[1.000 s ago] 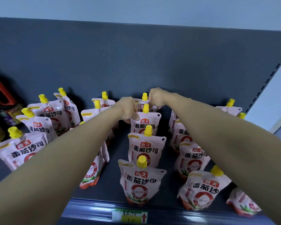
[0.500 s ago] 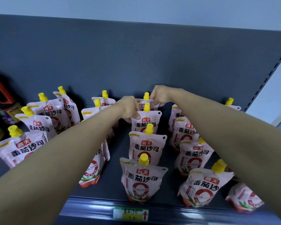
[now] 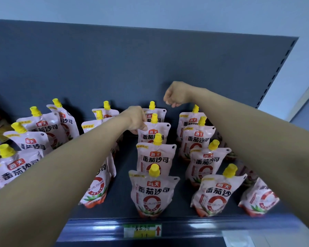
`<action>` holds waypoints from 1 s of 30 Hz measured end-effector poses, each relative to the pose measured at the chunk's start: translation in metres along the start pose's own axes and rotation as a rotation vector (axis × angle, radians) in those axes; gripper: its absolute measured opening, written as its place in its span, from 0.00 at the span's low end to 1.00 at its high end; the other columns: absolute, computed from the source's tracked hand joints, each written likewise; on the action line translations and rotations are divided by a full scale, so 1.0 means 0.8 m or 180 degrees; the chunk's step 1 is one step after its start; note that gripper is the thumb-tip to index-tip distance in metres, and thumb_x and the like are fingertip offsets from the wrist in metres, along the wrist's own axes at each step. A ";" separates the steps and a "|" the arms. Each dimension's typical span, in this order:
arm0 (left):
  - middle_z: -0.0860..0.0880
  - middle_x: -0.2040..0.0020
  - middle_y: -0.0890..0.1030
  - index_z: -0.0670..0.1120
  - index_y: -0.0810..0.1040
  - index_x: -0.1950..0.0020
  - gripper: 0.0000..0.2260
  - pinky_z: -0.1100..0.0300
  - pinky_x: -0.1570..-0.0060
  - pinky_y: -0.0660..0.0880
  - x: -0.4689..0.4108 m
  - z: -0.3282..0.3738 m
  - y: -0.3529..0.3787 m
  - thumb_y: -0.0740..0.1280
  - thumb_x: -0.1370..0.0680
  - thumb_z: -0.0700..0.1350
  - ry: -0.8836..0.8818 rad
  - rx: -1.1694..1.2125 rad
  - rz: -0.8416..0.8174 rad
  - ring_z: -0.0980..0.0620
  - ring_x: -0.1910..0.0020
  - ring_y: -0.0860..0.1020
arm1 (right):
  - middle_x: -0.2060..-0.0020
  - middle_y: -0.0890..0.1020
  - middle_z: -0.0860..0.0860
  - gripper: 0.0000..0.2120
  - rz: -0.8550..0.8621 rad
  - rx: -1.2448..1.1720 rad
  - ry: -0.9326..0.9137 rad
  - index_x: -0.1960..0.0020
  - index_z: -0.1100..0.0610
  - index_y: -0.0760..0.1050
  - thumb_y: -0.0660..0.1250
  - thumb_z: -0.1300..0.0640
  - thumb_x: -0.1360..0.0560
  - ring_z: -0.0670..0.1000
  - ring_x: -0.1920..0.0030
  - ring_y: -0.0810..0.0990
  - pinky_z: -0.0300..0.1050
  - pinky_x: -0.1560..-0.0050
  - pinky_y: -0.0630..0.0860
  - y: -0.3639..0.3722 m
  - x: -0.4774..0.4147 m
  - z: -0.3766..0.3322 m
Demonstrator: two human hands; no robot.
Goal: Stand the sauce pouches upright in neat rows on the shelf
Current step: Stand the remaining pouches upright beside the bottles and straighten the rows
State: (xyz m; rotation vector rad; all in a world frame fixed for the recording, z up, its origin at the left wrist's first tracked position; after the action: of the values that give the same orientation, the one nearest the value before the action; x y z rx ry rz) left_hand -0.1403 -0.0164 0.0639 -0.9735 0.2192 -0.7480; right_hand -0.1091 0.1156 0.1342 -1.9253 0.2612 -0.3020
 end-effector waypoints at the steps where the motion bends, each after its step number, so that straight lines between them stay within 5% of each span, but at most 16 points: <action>1: 0.49 0.70 0.71 0.45 0.71 0.73 0.15 0.50 0.53 0.80 0.001 0.001 0.000 0.71 0.28 0.36 0.0010 -0.0024 -0.0004 0.46 0.66 0.77 | 0.48 0.83 0.61 0.13 -0.0032 0.0030 -0.0033 0.42 0.66 0.78 0.63 0.65 0.25 0.53 0.55 0.81 0.48 0.47 0.78 0.001 0.002 -0.002; 9: 0.46 0.69 0.70 0.42 0.70 0.73 0.16 0.48 0.52 0.80 0.008 -0.001 0.000 0.70 0.27 0.37 0.0061 -0.0178 -0.0004 0.44 0.63 0.78 | 0.49 0.83 0.60 0.12 -0.0078 0.0156 -0.0144 0.43 0.67 0.78 0.63 0.67 0.24 0.57 0.49 0.83 0.54 0.41 0.77 0.004 0.019 -0.016; 12: 0.43 0.63 0.75 0.37 0.79 0.62 0.05 0.48 0.49 0.79 0.012 -0.002 -0.001 0.71 0.28 0.38 0.0137 -0.0330 0.0034 0.41 0.58 0.80 | 0.49 0.84 0.59 0.12 -0.0041 0.0127 -0.0154 0.44 0.66 0.79 0.63 0.66 0.25 0.57 0.50 0.83 0.53 0.41 0.78 0.006 0.024 -0.019; 15: 0.43 0.58 0.77 0.37 0.80 0.50 0.09 0.51 0.47 0.78 0.015 -0.002 -0.005 0.71 0.28 0.41 0.0191 -0.0422 0.0066 0.45 0.56 0.77 | 0.50 0.83 0.57 0.11 -0.0087 0.0203 -0.0189 0.44 0.65 0.79 0.64 0.66 0.25 0.56 0.50 0.83 0.52 0.42 0.78 0.010 0.025 -0.020; 20: 0.46 0.49 0.81 0.42 0.80 0.45 0.12 0.59 0.47 0.73 0.034 0.001 -0.040 0.72 0.28 0.40 0.0346 -0.0229 0.0430 0.47 0.48 0.78 | 0.63 0.83 0.52 0.09 0.0100 0.0016 -0.0174 0.47 0.61 0.80 0.65 0.64 0.25 0.51 0.61 0.82 0.38 0.62 0.77 0.000 0.027 -0.025; 24: 0.47 0.58 0.80 0.41 0.81 0.48 0.09 0.64 0.59 0.72 0.064 -0.002 -0.086 0.71 0.28 0.37 0.0498 0.0216 0.0662 0.54 0.62 0.77 | 0.70 0.79 0.44 0.08 0.0228 0.0063 -0.0367 0.50 0.59 0.81 0.65 0.63 0.26 0.46 0.67 0.79 0.34 0.68 0.72 -0.006 0.035 -0.057; 30: 0.48 0.62 0.80 0.39 0.80 0.49 0.07 0.71 0.62 0.74 0.122 -0.047 -0.135 0.69 0.27 0.36 0.0430 0.0494 0.0821 0.61 0.69 0.76 | 0.69 0.80 0.47 0.09 0.0182 0.0006 -0.0737 0.50 0.58 0.82 0.65 0.63 0.27 0.47 0.66 0.79 0.39 0.59 0.77 0.013 0.054 -0.138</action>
State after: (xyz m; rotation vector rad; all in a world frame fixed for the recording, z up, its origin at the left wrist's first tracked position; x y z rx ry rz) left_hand -0.1386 -0.1429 0.1455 -0.7314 0.3911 -0.5843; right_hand -0.1052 0.0014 0.1672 -1.9270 0.1618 -0.0400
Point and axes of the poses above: each hand's wrist, its own x-axis away from the middle knuckle, its own y-axis out of the palm, z = x × y, the point moved 10 cm from there along -x, towards the middle knuckle
